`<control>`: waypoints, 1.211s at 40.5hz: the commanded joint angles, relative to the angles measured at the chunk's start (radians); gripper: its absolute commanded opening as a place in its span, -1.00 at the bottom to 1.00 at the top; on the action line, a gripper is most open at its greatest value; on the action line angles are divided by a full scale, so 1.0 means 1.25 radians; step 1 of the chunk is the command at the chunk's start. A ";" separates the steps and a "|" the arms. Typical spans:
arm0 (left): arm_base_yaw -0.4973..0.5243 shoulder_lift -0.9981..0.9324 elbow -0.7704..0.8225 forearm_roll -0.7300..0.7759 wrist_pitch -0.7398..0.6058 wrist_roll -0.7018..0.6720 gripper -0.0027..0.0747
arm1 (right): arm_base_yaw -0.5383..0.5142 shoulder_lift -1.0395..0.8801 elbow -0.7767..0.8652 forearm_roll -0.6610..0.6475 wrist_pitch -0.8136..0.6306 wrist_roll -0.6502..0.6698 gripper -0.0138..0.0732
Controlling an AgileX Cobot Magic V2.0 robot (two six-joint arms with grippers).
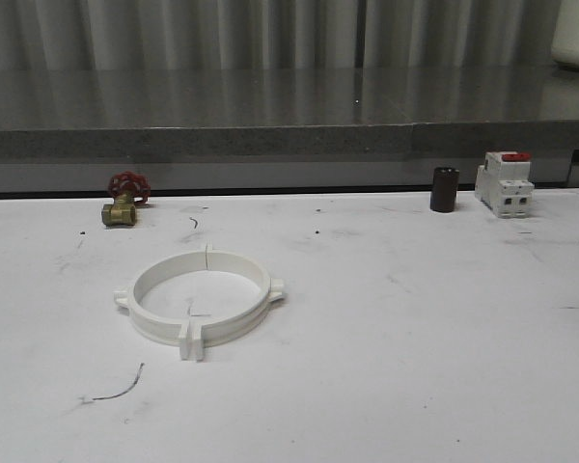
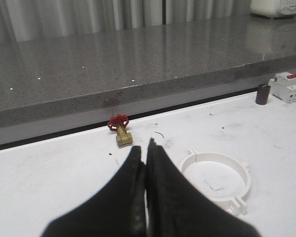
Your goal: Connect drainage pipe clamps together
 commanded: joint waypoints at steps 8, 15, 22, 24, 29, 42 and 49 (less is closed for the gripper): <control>0.072 -0.121 0.085 -0.189 -0.113 0.174 -0.98 | -0.004 0.006 -0.021 -0.016 -0.056 -0.008 -0.96; 0.178 -0.148 0.183 -0.196 -0.171 0.174 -0.98 | -0.004 0.006 -0.021 -0.016 -0.054 -0.008 -0.96; 0.257 -0.155 0.272 -0.205 -0.248 0.174 -0.98 | -0.004 0.006 -0.021 -0.016 -0.053 -0.008 -0.96; 0.272 -0.155 0.288 -0.215 -0.270 0.174 -0.98 | -0.004 0.006 -0.021 -0.016 -0.053 -0.008 -0.96; 0.295 -0.155 0.286 -0.217 -0.250 0.174 -0.98 | -0.004 0.006 -0.021 -0.016 -0.052 -0.008 -0.96; 0.295 -0.155 0.286 -0.217 -0.250 0.174 -0.98 | -0.004 0.006 -0.021 -0.016 -0.051 -0.008 -0.96; 0.295 -0.155 0.286 -0.217 -0.250 0.174 -0.98 | -0.004 0.006 -0.021 -0.016 -0.051 -0.008 -0.96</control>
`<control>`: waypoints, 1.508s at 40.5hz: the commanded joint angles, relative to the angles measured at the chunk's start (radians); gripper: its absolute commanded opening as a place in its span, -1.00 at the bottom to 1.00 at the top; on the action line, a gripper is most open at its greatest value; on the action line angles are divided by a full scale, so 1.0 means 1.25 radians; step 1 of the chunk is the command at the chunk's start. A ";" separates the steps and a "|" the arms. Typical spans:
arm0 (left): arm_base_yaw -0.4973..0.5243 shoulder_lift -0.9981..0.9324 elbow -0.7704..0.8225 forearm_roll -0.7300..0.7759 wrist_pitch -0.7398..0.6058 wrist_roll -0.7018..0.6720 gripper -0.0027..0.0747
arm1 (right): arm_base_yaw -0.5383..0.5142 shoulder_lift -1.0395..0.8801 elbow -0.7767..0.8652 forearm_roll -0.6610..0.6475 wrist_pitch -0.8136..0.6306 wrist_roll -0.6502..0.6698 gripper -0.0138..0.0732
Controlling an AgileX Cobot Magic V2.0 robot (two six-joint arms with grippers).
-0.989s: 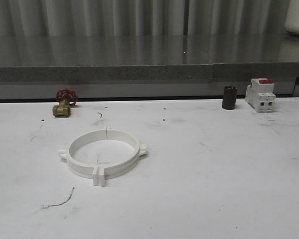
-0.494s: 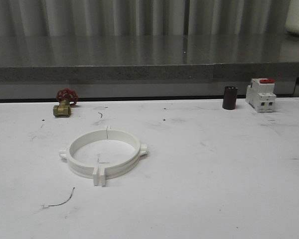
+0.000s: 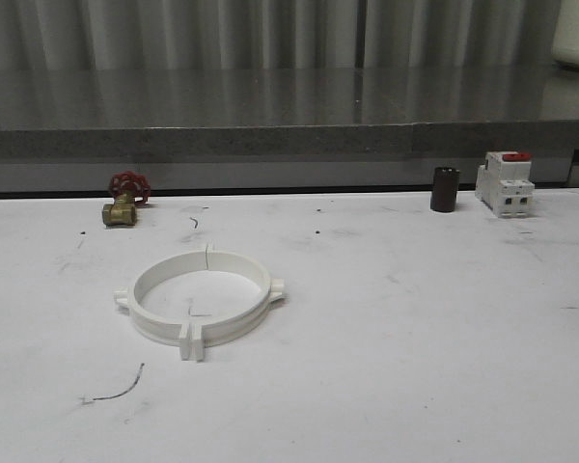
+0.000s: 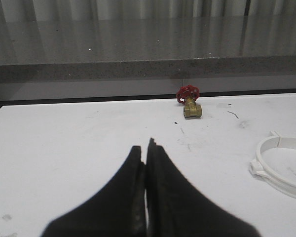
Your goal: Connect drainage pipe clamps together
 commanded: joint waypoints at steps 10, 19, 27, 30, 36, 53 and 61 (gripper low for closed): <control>0.000 -0.016 0.000 -0.007 -0.071 0.001 -0.98 | -0.004 0.006 -0.021 -0.015 -0.053 -0.008 -0.96; 0.000 -0.016 0.000 -0.007 -0.071 0.001 -0.98 | -0.008 0.003 0.020 -0.011 -0.107 -0.016 -0.96; 0.000 -0.016 0.000 -0.007 -0.071 0.001 -0.98 | -0.082 -0.063 0.182 0.119 -0.320 -0.115 -0.96; 0.000 -0.016 0.000 -0.007 -0.071 0.001 -0.98 | -0.121 -0.100 0.241 0.169 -0.359 -0.128 -0.96; 0.000 -0.016 0.000 -0.007 -0.071 0.001 -0.98 | -0.166 -0.155 0.288 0.202 -0.336 -0.160 -0.96; 0.000 -0.015 0.000 -0.007 -0.071 0.001 -0.98 | -0.189 -0.215 0.287 0.237 -0.227 -0.202 -0.96; 0.000 -0.015 0.000 -0.007 -0.071 0.001 -0.98 | -0.189 -0.215 0.287 0.237 -0.228 -0.202 -0.96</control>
